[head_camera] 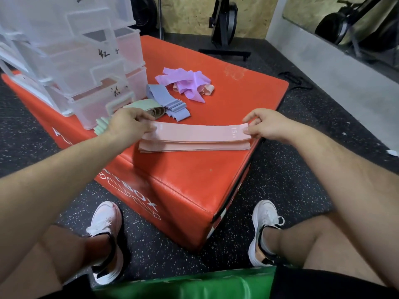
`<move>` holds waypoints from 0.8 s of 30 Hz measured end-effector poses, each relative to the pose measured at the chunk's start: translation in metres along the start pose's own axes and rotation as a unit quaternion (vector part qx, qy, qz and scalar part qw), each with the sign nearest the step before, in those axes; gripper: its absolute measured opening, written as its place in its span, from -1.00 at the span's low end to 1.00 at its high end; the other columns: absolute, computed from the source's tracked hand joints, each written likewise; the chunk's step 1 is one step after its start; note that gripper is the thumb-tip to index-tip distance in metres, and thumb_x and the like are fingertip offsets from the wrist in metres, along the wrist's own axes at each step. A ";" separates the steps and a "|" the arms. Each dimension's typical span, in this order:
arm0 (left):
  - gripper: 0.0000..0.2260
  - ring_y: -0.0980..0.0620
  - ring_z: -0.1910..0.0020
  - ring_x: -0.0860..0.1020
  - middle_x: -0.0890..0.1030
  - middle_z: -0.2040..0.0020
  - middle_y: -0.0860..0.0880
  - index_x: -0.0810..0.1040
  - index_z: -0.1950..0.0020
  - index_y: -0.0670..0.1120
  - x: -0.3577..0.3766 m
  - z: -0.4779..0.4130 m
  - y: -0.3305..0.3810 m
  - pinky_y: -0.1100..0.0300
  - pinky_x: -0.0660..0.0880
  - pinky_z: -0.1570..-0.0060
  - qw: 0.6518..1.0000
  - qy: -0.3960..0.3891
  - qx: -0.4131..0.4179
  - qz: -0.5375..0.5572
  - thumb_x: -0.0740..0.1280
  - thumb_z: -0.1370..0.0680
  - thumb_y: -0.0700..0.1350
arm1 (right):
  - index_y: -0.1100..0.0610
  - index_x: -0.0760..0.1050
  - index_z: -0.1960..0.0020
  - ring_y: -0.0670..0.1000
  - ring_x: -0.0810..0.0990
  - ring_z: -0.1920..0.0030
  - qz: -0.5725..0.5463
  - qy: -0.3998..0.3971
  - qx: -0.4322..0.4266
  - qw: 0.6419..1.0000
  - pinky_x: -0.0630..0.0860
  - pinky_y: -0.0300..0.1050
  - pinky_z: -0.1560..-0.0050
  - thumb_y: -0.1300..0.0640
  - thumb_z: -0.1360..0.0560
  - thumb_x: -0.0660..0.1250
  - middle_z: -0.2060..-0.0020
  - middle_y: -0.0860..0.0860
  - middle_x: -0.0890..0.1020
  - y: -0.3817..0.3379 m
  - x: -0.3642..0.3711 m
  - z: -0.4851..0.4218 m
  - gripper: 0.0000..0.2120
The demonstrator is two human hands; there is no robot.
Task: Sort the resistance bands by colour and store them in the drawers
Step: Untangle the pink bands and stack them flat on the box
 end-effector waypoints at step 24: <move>-0.90 -0.19 -0.06 0.47 0.54 0.02 -0.10 0.59 0.10 -0.09 0.016 0.021 -0.008 -0.06 0.49 0.03 0.946 -0.020 0.128 -0.297 0.28 -0.50 -0.15 | -0.10 0.57 -0.02 -0.05 0.50 0.11 0.173 0.032 -0.061 0.982 0.42 -0.15 0.03 -0.06 -0.51 0.41 0.00 -0.04 0.41 0.014 0.032 0.011 -0.88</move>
Point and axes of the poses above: each hand's wrist, its own z-axis away from the middle knuckle, its own x-axis out of the palm, y = z × x, the point moved 3 cm from there along -z, towards the middle knuckle
